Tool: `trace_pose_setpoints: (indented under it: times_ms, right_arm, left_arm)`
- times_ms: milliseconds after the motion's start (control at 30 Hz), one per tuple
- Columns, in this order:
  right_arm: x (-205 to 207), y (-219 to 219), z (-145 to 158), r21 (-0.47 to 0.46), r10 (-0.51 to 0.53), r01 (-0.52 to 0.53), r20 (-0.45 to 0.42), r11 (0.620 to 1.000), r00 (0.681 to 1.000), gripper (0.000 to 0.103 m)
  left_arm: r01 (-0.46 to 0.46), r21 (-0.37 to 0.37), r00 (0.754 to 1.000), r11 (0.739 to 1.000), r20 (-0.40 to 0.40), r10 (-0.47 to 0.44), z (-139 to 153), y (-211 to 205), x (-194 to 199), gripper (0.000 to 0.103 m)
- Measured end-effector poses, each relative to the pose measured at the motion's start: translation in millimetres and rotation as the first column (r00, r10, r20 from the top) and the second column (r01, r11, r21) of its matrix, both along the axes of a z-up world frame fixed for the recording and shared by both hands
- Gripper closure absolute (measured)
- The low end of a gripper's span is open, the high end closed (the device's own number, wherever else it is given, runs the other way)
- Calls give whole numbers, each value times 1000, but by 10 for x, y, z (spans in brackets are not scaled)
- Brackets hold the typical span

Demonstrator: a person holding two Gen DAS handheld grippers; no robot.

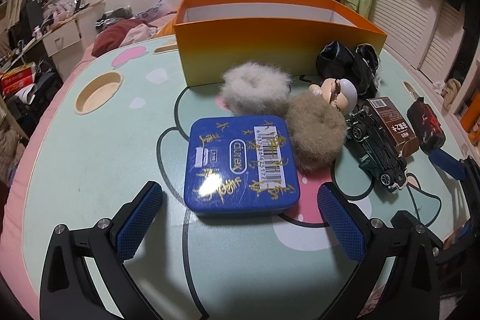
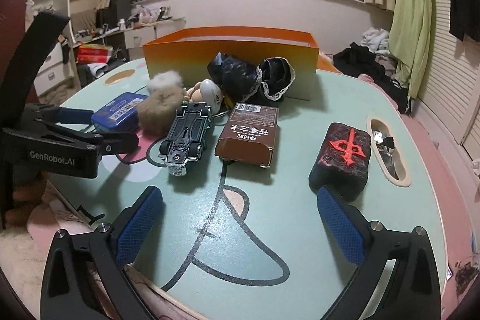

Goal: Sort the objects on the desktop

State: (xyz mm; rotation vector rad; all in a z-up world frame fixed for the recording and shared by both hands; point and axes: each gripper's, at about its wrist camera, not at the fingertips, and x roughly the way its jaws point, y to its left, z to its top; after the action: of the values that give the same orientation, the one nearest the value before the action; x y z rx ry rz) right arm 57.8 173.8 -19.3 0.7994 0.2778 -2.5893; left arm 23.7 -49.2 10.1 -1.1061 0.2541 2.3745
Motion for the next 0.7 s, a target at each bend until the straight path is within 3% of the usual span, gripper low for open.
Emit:
trace_pose_setpoints:
  times_ms: [167,233,300,367,400,467,500,600,700]
  right_arm:
    - [2,3,1,0,0,0,0,1000,1000,0]
    - [3,4,0,-1,0,0,0,1000,1000,0]
    - [7,-2,-3,0,0,0,0,1000,1000,0]
    - [11,-7,1,1,0,0,0,1000,1000,0]
    - [12,-7,1,0,-1,1,0,1000,1000,0]
    - [12,-1,2,0,0,0,0,1000,1000,0]
    - [13,3,0,0,0,0,0,1000,1000,0]
    - [13,6,3,0,1,-1,0,1000,1000,0]
    - [16,8,5,0,1,-1,0,1000,1000,0]
  left_arm:
    - [84,-24,996,996,32,-83,26,6,-5,0]
    - [127,18,989,992,78,-128,122,-48,-35,5]
    - [143,62,986,988,75,-147,386,-121,-100,23]
    - [182,73,981,981,60,-186,653,-110,-202,32]
    - [213,70,974,975,66,-218,821,-63,-306,46]
    - [228,47,965,973,119,-232,1046,64,-597,62]
    - [225,27,960,974,162,-226,1132,153,-797,65]
    - [234,-63,922,970,330,-201,1167,489,-1367,65]
    - [229,-150,888,962,438,-143,1024,690,-1693,65]
